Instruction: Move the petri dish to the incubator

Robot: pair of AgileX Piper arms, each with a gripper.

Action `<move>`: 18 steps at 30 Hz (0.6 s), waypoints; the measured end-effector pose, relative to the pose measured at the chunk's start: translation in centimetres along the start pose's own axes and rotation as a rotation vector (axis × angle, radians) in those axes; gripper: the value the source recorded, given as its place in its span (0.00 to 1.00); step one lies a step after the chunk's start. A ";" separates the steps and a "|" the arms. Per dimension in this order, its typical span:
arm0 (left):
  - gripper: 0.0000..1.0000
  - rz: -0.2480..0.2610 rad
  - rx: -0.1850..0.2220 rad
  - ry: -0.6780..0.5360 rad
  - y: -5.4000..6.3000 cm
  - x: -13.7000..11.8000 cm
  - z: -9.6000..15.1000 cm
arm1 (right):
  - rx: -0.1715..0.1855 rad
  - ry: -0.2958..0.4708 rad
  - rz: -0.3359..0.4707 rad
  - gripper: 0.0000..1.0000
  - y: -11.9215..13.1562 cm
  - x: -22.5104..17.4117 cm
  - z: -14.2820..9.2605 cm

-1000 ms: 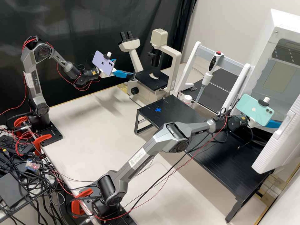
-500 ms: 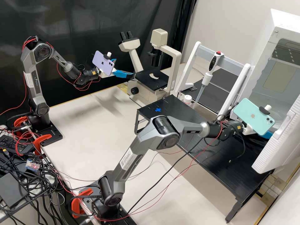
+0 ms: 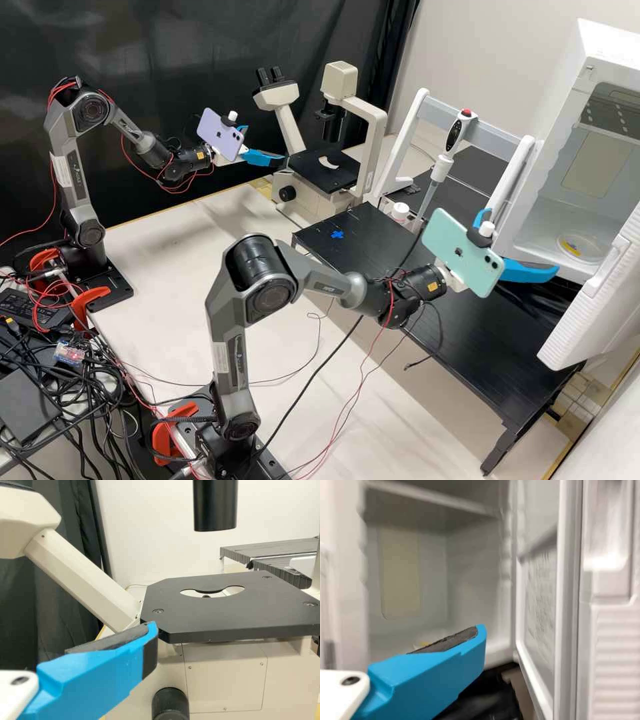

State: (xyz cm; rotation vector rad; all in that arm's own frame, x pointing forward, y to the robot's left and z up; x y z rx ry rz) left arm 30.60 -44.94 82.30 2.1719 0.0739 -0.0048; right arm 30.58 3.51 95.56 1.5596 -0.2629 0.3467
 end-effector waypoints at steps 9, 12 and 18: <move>1.00 0.000 0.000 0.000 0.0 0.0 0.0 | 0.037 0.196 -0.019 1.00 -2.2 -8.9 -3.3; 1.00 0.000 0.000 0.000 0.0 0.0 0.0 | 0.054 0.261 -0.071 1.00 -3.1 -10.9 -4.1; 1.00 0.000 0.000 0.000 0.0 0.0 0.0 | 0.089 0.296 -0.167 1.00 -5.0 -13.0 -4.6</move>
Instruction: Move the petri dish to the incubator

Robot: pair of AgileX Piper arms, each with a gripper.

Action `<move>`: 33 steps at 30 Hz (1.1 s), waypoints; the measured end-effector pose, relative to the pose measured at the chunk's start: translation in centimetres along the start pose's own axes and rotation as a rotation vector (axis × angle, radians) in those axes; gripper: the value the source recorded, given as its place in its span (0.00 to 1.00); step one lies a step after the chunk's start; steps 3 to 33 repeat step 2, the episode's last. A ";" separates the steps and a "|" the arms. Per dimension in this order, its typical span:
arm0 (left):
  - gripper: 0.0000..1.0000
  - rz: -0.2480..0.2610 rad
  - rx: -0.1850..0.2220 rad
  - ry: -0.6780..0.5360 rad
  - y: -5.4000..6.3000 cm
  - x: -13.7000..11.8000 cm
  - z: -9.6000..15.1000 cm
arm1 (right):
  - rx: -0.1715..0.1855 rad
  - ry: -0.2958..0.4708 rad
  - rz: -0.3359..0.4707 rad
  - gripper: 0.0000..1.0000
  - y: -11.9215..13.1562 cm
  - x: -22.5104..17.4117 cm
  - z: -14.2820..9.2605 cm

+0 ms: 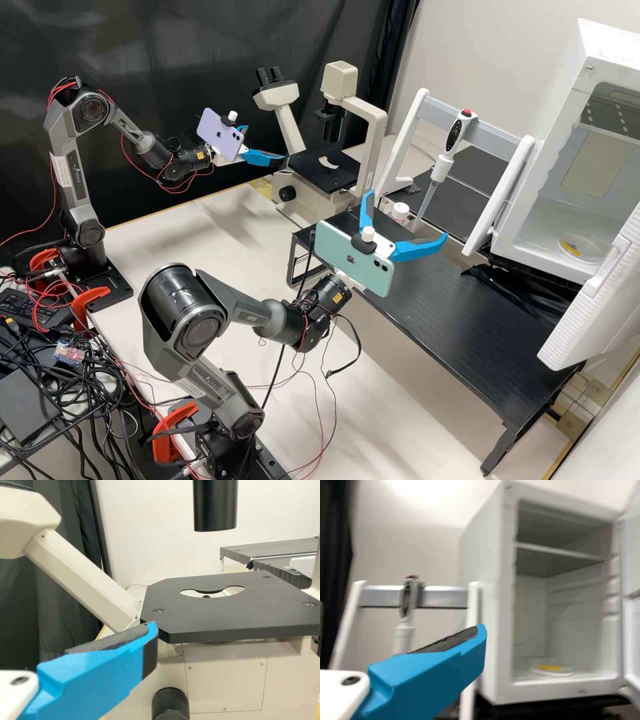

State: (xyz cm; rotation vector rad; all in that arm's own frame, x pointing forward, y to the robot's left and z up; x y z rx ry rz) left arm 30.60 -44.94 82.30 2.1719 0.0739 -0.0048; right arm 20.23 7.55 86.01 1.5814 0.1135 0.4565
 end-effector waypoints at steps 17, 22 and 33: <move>1.00 0.000 0.000 0.000 0.0 0.0 0.0 | 0.012 0.008 -0.030 1.00 -0.7 -0.3 -0.2; 1.00 0.000 0.000 0.000 0.0 0.0 0.0 | 0.012 0.008 -0.030 1.00 -0.7 -0.3 -0.2; 1.00 0.000 0.000 0.000 0.0 0.0 0.0 | 0.012 0.008 -0.030 1.00 -0.7 -0.3 -0.2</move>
